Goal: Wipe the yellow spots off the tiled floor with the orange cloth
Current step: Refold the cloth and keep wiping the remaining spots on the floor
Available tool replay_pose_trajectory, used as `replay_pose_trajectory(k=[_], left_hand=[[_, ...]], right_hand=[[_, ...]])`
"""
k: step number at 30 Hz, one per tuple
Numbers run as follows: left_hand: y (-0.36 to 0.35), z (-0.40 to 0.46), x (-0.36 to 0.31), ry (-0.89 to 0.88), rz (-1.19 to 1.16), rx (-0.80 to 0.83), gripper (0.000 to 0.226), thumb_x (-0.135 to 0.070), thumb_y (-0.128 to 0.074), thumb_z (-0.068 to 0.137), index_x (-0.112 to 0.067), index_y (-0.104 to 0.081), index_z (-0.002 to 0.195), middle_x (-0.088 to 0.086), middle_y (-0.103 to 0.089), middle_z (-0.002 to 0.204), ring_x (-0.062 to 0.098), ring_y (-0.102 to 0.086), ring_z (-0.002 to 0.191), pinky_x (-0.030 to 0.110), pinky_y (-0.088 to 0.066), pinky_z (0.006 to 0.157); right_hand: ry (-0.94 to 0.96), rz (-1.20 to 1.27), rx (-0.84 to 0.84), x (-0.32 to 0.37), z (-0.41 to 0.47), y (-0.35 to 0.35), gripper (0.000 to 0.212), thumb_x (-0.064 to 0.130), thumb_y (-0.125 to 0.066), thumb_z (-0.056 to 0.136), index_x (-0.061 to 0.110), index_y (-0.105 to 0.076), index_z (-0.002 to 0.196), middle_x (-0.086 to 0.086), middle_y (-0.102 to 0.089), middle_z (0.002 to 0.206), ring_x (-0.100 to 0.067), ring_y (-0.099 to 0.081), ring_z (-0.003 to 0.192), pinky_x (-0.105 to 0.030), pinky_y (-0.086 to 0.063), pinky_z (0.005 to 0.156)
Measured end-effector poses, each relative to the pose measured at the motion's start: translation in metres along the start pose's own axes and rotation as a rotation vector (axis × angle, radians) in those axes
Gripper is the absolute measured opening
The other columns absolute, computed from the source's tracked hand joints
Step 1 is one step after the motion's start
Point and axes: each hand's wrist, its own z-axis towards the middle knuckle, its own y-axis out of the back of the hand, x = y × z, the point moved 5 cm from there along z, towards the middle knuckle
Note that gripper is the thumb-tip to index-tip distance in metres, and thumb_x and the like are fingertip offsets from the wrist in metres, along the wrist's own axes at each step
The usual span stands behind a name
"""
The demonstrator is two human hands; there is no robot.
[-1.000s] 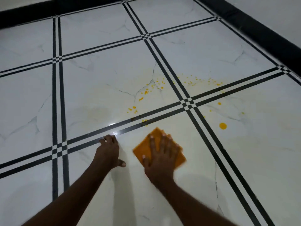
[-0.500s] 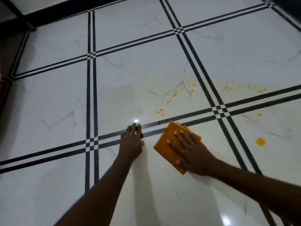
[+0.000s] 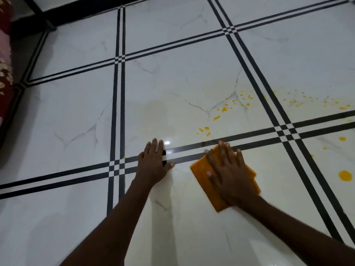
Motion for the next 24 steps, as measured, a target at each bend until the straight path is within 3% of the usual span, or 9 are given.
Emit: replay_pose_trajectory(k=[2, 4, 7, 9, 12, 15, 18, 21, 24], left_hand=[[-0.003, 0.001, 0.001, 0.005, -0.008, -0.010, 0.091, -0.063, -0.046, 0.093, -0.017, -0.004, 0.160, 0.010, 0.000, 0.168, 0.032, -0.004, 0.155, 0.051, -0.017, 0.120], [-0.006, 0.001, 0.000, 0.014, 0.002, -0.005, 0.091, -0.062, -0.044, 0.094, -0.016, -0.002, 0.160, 0.010, 0.003, 0.168, 0.032, -0.001, 0.155, 0.051, -0.015, 0.121], [-0.007, 0.002, -0.005, 0.026, 0.017, 0.058, 0.091, -0.060, -0.043, 0.096, -0.014, 0.002, 0.160, 0.012, 0.007, 0.168, 0.034, 0.002, 0.154, 0.052, -0.013, 0.122], [0.000, 0.002, -0.007, 0.027, 0.037, 0.073, 0.091, -0.059, -0.045, 0.095, -0.014, 0.000, 0.160, 0.013, 0.004, 0.168, 0.033, 0.000, 0.155, 0.052, -0.015, 0.121], [0.013, 0.003, -0.006, 0.017, 0.106, 0.001, 0.085, -0.053, -0.052, 0.094, -0.012, -0.013, 0.159, 0.014, -0.012, 0.166, 0.032, -0.011, 0.153, 0.051, -0.021, 0.119], [0.016, -0.002, -0.010, 0.043, 0.008, -0.069, 0.084, -0.050, -0.055, 0.094, -0.012, -0.017, 0.158, 0.016, -0.018, 0.165, 0.033, -0.015, 0.152, 0.051, -0.023, 0.118], [0.000, -0.007, -0.030, 0.074, -0.080, 0.005, 0.087, -0.056, -0.048, 0.095, -0.015, -0.005, 0.159, 0.018, -0.002, 0.167, 0.035, -0.004, 0.154, 0.053, -0.014, 0.121], [-0.010, -0.009, -0.033, 0.090, -0.080, 0.023, 0.086, -0.059, -0.042, 0.096, -0.018, 0.000, 0.160, 0.017, 0.006, 0.167, 0.034, 0.003, 0.154, 0.052, -0.009, 0.122], [-0.007, -0.011, -0.014, 0.032, -0.060, 0.021, 0.078, -0.052, -0.044, 0.099, -0.021, -0.006, 0.160, 0.012, 0.000, 0.168, 0.030, -0.003, 0.155, 0.053, -0.017, 0.120]], right_hand=[[-0.050, -0.002, 0.016, -0.007, 0.010, 0.002, 0.070, 0.064, -0.011, 0.102, 0.033, 0.001, 0.164, -0.012, 0.002, 0.172, -0.036, -0.001, 0.159, -0.059, -0.007, 0.127], [-0.105, 0.029, -0.024, 0.013, -0.012, -0.003, 0.074, 0.063, -0.023, 0.101, 0.032, 0.000, 0.164, -0.012, 0.001, 0.172, -0.036, 0.000, 0.159, -0.061, -0.008, 0.126], [0.061, 0.062, 0.034, 0.059, -0.037, -0.016, 0.078, 0.065, -0.032, 0.099, 0.030, -0.009, 0.165, -0.013, -0.007, 0.172, -0.036, -0.001, 0.159, -0.063, -0.010, 0.125], [0.163, 0.020, 0.015, 0.056, 0.000, -0.012, 0.077, 0.064, -0.030, 0.099, 0.029, -0.010, 0.165, -0.014, -0.010, 0.172, -0.034, -0.001, 0.159, -0.062, -0.010, 0.125], [-0.034, -0.024, -0.030, 0.005, 0.053, 0.006, 0.076, 0.060, -0.029, 0.100, 0.027, -0.006, 0.165, -0.016, -0.007, 0.172, -0.035, 0.000, 0.159, -0.060, -0.007, 0.126], [-0.184, 0.026, -0.094, -0.014, 0.020, 0.007, 0.077, 0.057, -0.026, 0.101, 0.023, -0.001, 0.165, -0.018, 0.002, 0.172, -0.035, 0.005, 0.159, -0.058, -0.005, 0.127], [-0.094, 0.102, -0.076, 0.036, -0.023, -0.005, 0.078, 0.056, -0.032, 0.099, 0.021, -0.009, 0.165, -0.017, -0.003, 0.172, -0.034, 0.000, 0.160, -0.057, -0.010, 0.127], [0.068, 0.029, -0.076, 0.050, 0.021, -0.010, 0.075, 0.055, -0.030, 0.100, 0.021, -0.012, 0.165, -0.015, -0.010, 0.172, -0.030, -0.003, 0.160, -0.055, -0.010, 0.127], [-0.111, 0.016, -0.063, 0.004, 0.056, 0.003, 0.075, 0.054, -0.025, 0.101, 0.020, -0.008, 0.165, -0.015, -0.008, 0.172, -0.031, -0.002, 0.160, -0.055, -0.007, 0.127]])
